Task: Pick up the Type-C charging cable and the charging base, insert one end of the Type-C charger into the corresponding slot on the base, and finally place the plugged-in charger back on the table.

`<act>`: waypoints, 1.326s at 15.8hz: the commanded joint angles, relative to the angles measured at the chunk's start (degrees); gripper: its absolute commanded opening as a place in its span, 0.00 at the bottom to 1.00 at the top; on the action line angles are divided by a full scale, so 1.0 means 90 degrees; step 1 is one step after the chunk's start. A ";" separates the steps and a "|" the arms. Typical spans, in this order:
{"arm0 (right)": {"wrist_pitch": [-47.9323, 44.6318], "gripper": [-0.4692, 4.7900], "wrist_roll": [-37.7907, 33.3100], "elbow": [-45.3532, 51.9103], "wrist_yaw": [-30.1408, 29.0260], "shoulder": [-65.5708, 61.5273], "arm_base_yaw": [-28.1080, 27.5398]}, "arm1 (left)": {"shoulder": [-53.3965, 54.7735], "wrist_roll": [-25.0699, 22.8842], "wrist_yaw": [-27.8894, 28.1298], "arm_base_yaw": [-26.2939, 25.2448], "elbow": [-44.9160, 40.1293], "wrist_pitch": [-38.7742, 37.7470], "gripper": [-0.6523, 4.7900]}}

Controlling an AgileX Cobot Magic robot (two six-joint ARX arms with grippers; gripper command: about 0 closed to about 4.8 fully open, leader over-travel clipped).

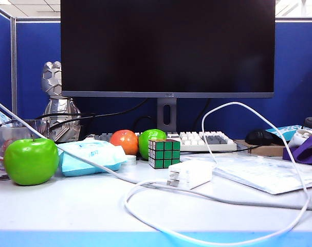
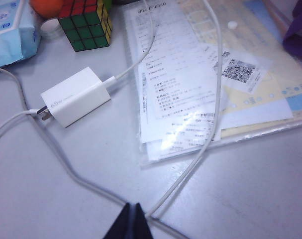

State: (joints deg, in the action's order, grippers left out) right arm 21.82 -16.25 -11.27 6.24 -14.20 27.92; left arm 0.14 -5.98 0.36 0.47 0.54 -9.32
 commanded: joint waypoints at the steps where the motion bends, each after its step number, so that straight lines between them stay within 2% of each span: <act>1: -0.0090 0.08 -0.0027 -0.0036 0.0012 0.0000 0.0005 | -0.0010 0.0070 0.0029 -0.0019 -0.0002 -0.0090 0.11; 4: -0.0080 0.08 -0.0034 -0.0007 0.0027 0.0112 -0.0017 | -0.0010 0.0068 0.0029 -0.0019 -0.0002 -0.0090 0.11; 7: -0.0362 0.08 0.0019 0.0374 0.1263 0.0648 -0.0474 | -0.0010 0.0068 0.0005 -0.0019 -0.0002 -0.0085 0.11; 9: -0.0408 0.08 0.0019 0.0738 0.1506 0.1049 -0.0862 | -0.0010 0.0068 -0.0041 -0.0019 -0.0002 -0.0080 0.11; 10: -0.0488 0.08 0.0041 0.0935 0.1416 0.1321 -0.1256 | -0.0010 0.0068 -0.0044 -0.0019 -0.0002 -0.0078 0.11; 11: -0.0583 0.08 0.0267 0.0945 0.1452 0.1404 -0.1399 | -0.0010 0.0068 -0.0041 -0.0019 -0.0002 -0.0075 0.11; 13: -0.0651 0.08 0.1197 0.0981 0.1302 0.1554 -0.1562 | -0.0010 0.0068 -0.0046 -0.0019 -0.0002 -0.0075 0.11; 15: -0.0656 0.08 0.1695 0.0986 0.1093 0.1564 -0.1630 | -0.0010 0.0068 -0.0044 -0.0019 -0.0002 -0.0075 0.11; 17: -0.0661 0.08 0.1804 0.0988 0.0831 0.1564 -0.1741 | -0.0010 0.0068 -0.0046 -0.0019 -0.0002 -0.0075 0.11; 21: -0.0775 0.13 0.1586 0.1018 -0.0029 0.1566 -0.2363 | -0.0010 0.0068 -0.0044 -0.0019 -0.0002 -0.0075 0.11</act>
State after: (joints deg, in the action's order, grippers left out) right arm 15.59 -1.61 -2.52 8.56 -0.19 7.22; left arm 0.14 -5.54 0.19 0.34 0.54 -9.30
